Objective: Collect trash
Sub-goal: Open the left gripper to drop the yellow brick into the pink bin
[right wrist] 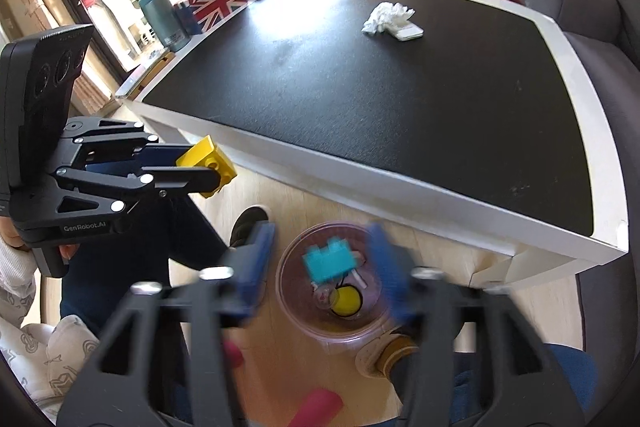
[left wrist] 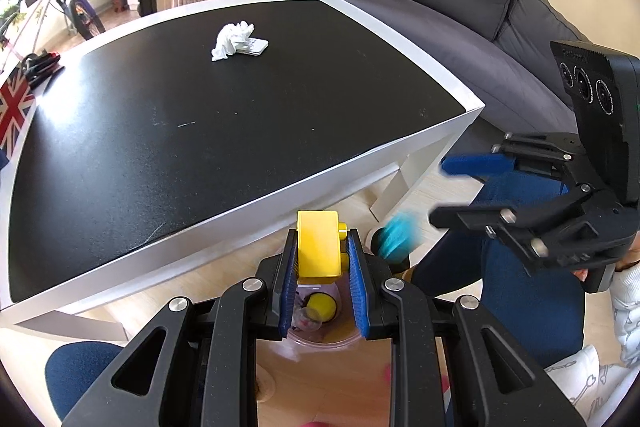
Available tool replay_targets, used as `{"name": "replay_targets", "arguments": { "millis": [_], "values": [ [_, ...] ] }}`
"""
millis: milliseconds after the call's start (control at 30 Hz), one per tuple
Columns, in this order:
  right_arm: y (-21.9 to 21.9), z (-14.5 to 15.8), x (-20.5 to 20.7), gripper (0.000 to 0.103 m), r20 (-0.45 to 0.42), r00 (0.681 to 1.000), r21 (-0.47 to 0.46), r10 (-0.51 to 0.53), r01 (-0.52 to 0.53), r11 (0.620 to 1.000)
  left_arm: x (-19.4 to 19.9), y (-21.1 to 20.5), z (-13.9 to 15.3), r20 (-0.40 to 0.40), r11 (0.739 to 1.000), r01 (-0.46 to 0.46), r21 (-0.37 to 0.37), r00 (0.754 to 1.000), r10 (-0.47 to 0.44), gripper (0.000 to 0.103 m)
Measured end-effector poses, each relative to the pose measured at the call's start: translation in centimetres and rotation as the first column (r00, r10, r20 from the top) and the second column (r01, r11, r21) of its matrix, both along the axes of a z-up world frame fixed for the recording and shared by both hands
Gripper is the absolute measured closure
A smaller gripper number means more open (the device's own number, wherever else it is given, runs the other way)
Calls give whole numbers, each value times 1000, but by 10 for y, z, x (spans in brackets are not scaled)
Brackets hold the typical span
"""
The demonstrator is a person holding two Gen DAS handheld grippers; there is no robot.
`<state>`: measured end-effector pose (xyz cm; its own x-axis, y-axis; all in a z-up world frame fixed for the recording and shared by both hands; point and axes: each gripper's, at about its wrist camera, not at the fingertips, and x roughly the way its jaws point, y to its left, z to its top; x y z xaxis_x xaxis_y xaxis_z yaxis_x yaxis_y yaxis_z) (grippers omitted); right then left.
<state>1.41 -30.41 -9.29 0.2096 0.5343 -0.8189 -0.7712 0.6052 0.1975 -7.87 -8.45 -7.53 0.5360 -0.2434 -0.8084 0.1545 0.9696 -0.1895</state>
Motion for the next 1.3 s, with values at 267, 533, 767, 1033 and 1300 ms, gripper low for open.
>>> {"name": "replay_targets", "arguments": {
  "millis": [267, 533, 767, 1033, 1300],
  "values": [
    [-7, 9, 10, 5, 13, 998, 9, -54, 54, 998, 1, -4, -2, -7, 1000, 11, 3, 1000, -11, 80],
    [-17, 10, 13, 5, 11, 996, 10, -85, 85, 996, 4, -10, -7, -23, 1000, 28, 3, 999, -28, 80],
    [-24, 13, 15, 5, 13, 995, 20, -98, 98, 995, 8, -15, -4, -12, 999, 44, 2, 999, -44, 78],
    [-28, 13, 18, 5, 11, 994, 27, -108, 107, 994, 11, -11, 5, 36, 1000, 8, -11, 999, -7, 8],
    [-26, 11, 17, 5, 0, 994, 22, -106, 106, 994, 12, -7, 5, 27, 1000, -10, -7, 1000, 10, 8]
  ]
}}
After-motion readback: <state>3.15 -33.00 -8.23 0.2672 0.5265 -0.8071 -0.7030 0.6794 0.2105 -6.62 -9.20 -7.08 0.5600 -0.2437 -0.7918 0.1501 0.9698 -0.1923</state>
